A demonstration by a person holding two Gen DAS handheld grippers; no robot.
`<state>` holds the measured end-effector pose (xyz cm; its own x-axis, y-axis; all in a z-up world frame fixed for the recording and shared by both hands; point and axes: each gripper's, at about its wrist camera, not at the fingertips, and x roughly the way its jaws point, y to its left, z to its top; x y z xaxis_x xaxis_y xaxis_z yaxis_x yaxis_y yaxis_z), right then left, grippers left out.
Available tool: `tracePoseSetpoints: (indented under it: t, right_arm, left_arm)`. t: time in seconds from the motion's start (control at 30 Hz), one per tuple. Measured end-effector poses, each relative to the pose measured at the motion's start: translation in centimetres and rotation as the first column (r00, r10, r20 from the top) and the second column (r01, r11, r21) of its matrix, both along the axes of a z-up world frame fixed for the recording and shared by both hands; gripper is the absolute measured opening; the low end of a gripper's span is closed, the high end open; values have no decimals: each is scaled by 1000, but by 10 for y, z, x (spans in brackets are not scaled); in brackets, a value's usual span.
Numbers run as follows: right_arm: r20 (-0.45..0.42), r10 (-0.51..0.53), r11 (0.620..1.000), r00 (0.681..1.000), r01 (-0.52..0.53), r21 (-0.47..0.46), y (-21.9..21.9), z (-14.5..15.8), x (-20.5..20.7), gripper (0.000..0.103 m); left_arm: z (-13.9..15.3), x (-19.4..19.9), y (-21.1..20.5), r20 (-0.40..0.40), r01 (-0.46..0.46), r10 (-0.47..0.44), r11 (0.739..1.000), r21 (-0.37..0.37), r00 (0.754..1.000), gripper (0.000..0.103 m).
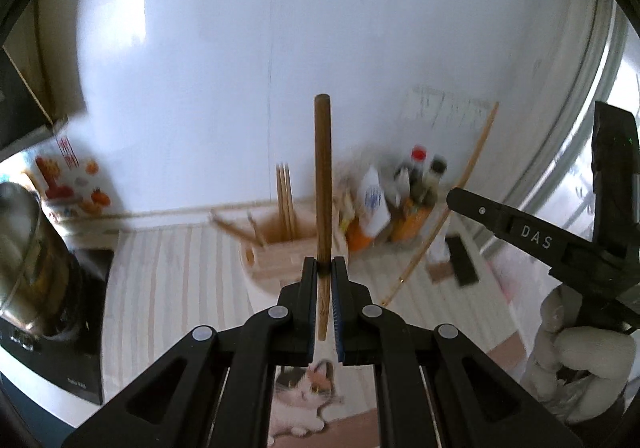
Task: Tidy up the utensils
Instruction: 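Lift both held chopsticks and carry them above the pink holder, then drop both chopsticks into the pink holder by opening both tools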
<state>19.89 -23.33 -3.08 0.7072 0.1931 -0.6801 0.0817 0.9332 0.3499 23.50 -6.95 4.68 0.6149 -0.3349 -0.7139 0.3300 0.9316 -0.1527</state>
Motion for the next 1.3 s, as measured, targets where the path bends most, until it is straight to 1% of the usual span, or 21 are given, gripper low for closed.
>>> tracePoseSetpoints:
  t: [0.07,0.13,0.2,0.27,0.33,0.5,0.67,0.73,0.87,1.0,1.07,1.1,1.13,1.17,1.2,1.23,1.27,1.3]
  right_arm:
    - [34,6,1000,999,-6,8,0,19,8,6]
    - [74,9,1000,997,-10,9,1,38,19,6]
    - [101,10,1000,995,-12,14,2,52,31,6]
    - [118,14,1000,993,-16,12,6,61,46,6]
    - [123,22,1000,992,-22,-2,13,65,65,6]
    - [83,43,998,996,-40,-40,32,52,111,6]
    - [23,55,998,998,-53,-44,45,21,152,6]
    - [1,62,997,998,-62,-51,49,9,162,6]
    - [-37,87,994,996,-89,-58,57,-12,175,6]
    - [-82,132,989,988,-137,-55,63,-27,180,7]
    - [-113,161,985,980,-167,-41,62,-34,184,7]
    - [-126,169,984,978,-174,-34,62,-36,183,7]
    - [-132,175,983,976,-180,-22,61,-37,182,8]
    - [-132,178,983,975,-182,-20,60,-36,179,13]
    - [-132,175,984,976,-179,-21,58,-35,176,22]
    - [-129,171,985,977,-175,-16,55,-33,173,27]
    - [-125,170,985,977,-172,-8,52,-30,171,35]
    - [-122,170,985,978,-172,-5,50,-28,167,38]
  left_arm:
    - [18,11,4,34,-19,19,1000,-7,999,4]
    - [31,23,8,54,-40,41,999,-17,998,4]
    - [38,34,9,71,-56,57,998,-10,996,4]
    - [39,48,8,73,-74,74,997,-2,995,4]
    - [34,66,6,73,-100,98,995,28,992,4]
    - [0,105,5,2,-132,132,990,59,991,4]
    - [-40,138,6,-96,-149,153,988,48,984,4]
    - [-51,144,5,-121,-152,156,987,45,980,4]
    - [-62,149,4,-156,-144,148,989,37,977,5]
    - [-58,145,6,-183,-125,122,992,-8,976,7]
    - [-52,141,11,-186,-129,120,991,-40,975,12]
    - [-47,137,13,-176,-137,129,990,-32,976,14]
    - [-42,133,17,-159,-150,146,989,-13,976,21]
    - [-38,128,22,-139,-169,167,986,-1,976,37]
    - [-35,125,25,-125,-183,182,983,10,975,47]
    - [-32,120,30,-102,-196,197,980,20,975,65]
    - [-29,113,35,-74,-220,222,975,29,972,70]
    - [-27,109,41,-55,-240,242,970,40,969,70]
